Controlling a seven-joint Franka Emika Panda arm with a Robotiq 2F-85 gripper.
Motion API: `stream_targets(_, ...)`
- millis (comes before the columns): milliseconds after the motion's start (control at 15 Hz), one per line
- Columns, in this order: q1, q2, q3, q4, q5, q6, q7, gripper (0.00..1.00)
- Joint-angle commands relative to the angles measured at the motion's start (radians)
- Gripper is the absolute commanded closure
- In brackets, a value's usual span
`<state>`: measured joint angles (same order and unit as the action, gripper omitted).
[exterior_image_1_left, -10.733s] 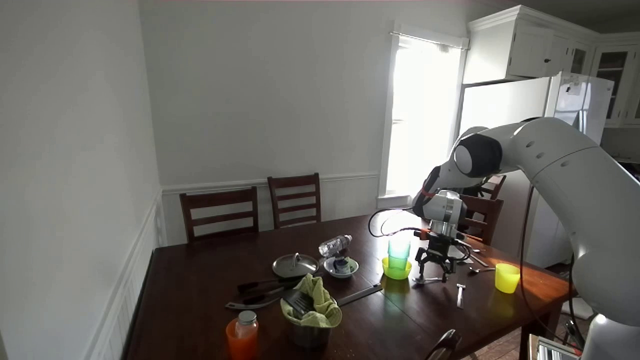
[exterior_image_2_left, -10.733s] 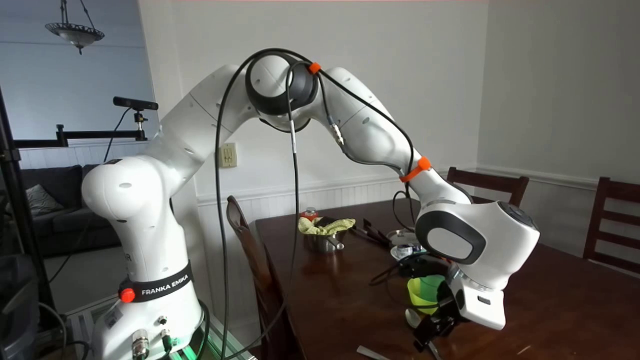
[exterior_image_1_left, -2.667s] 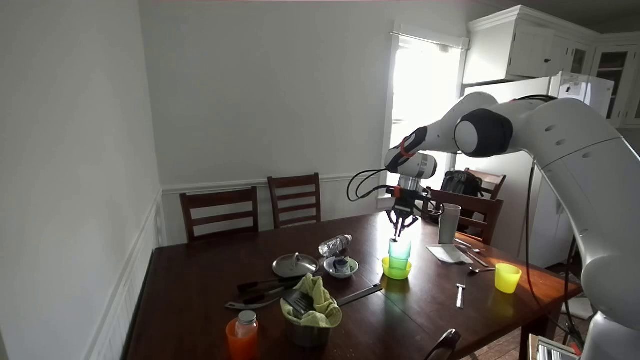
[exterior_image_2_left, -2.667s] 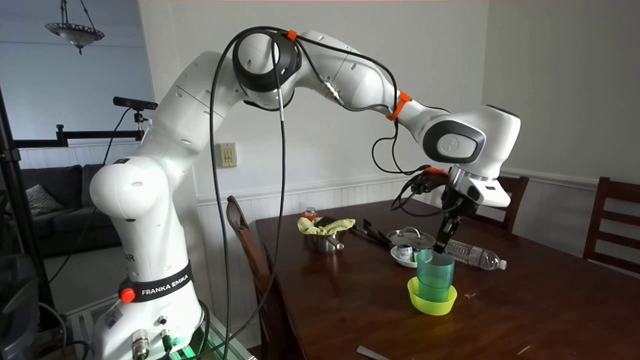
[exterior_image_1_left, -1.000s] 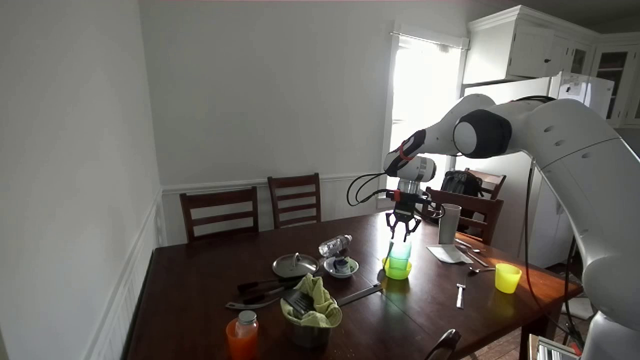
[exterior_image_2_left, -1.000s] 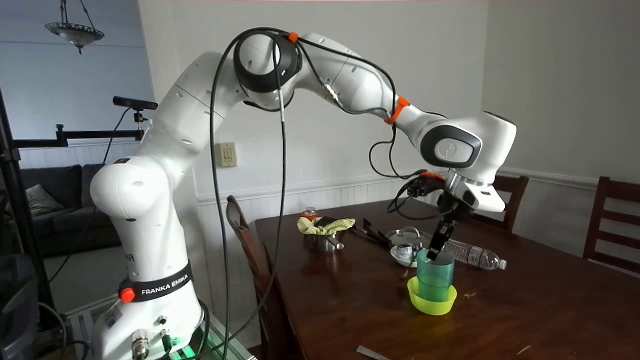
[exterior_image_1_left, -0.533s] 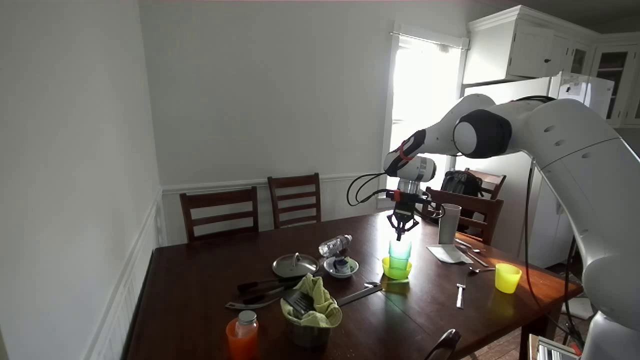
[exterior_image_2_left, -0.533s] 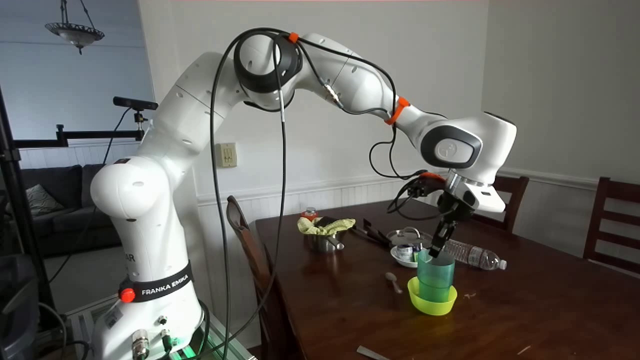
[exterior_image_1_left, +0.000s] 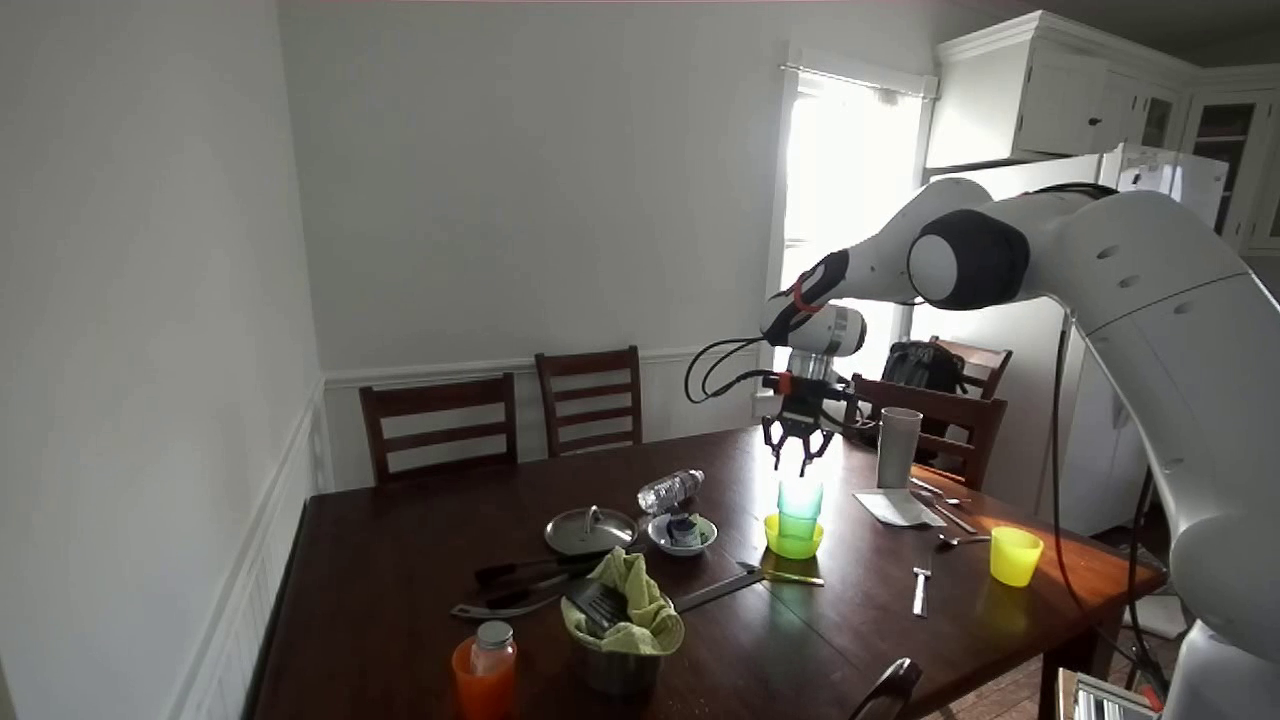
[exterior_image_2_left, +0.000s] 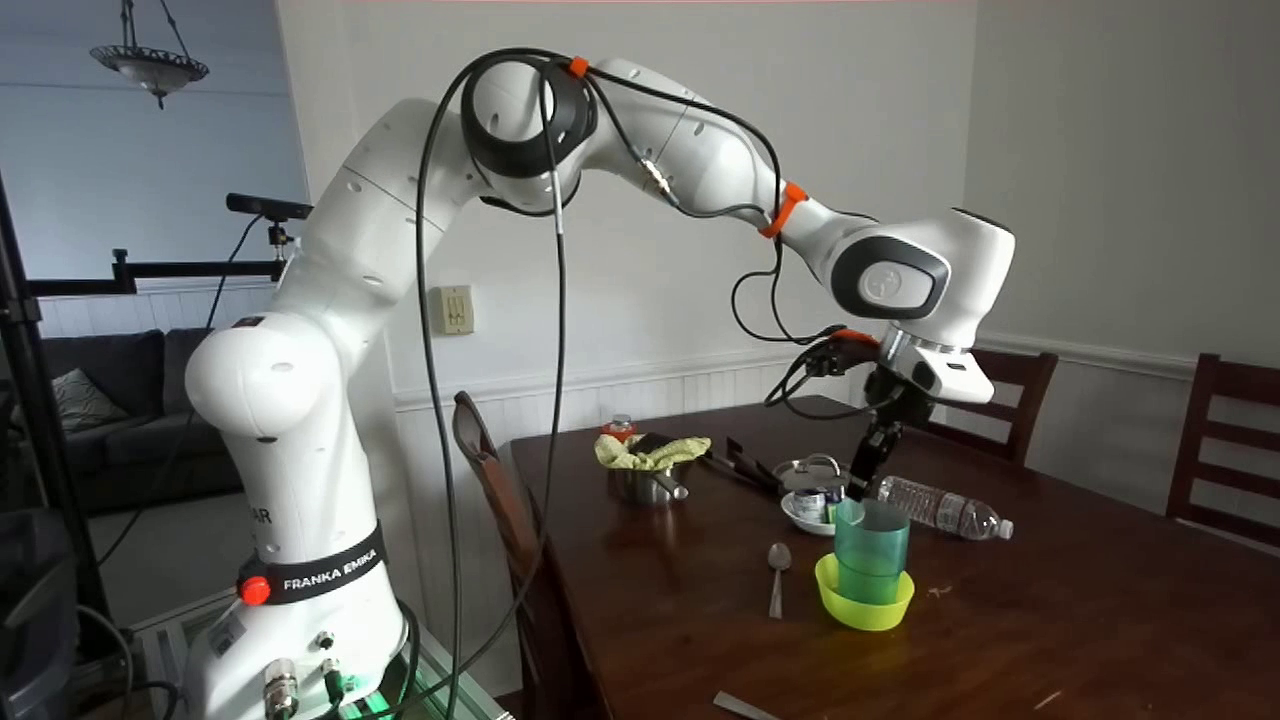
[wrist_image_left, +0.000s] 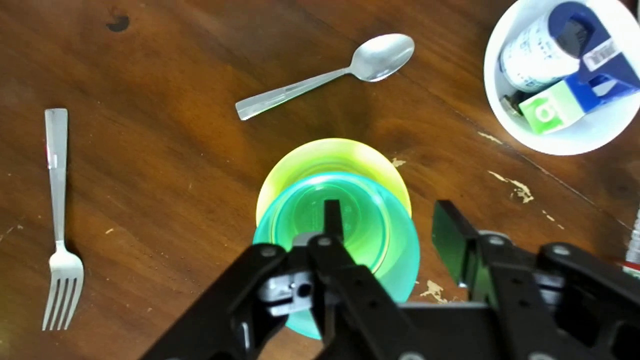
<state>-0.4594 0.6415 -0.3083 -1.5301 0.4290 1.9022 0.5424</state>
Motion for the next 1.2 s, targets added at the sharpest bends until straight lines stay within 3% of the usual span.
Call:
stream_targets(0, 0.089, -0.105, -0.029, -0.139, -0.042, 0.057, 0.13, 0.18)
stream_targets(67, 0.113, -0.128, -0.032, -0.174, -0.057, 0.081, 0.16, 0.1)
stream_targets(133, 0.059, -0.049, -0.007, -0.061, -0.028, 0.026, 0.102, 0.29)
stream_targets(267, 0.093, -0.078, -0.009, -0.104, -0.044, 0.051, 0.142, 0.14)
stream_targets(400, 0.101, -0.091, -0.011, -0.124, -0.047, 0.058, 0.149, 0.1)
stream_targets(467, 0.1, -0.093, -0.014, -0.128, -0.048, 0.058, 0.149, 0.02)
stream_targets(867, 0.148, -0.136, 0.01, -0.276, -0.018, 0.122, 0.215, 0.0)
stream_targets(1133, 0.176, -0.124, 0.004, -0.362, 0.003, 0.256, 0.329, 0.0)
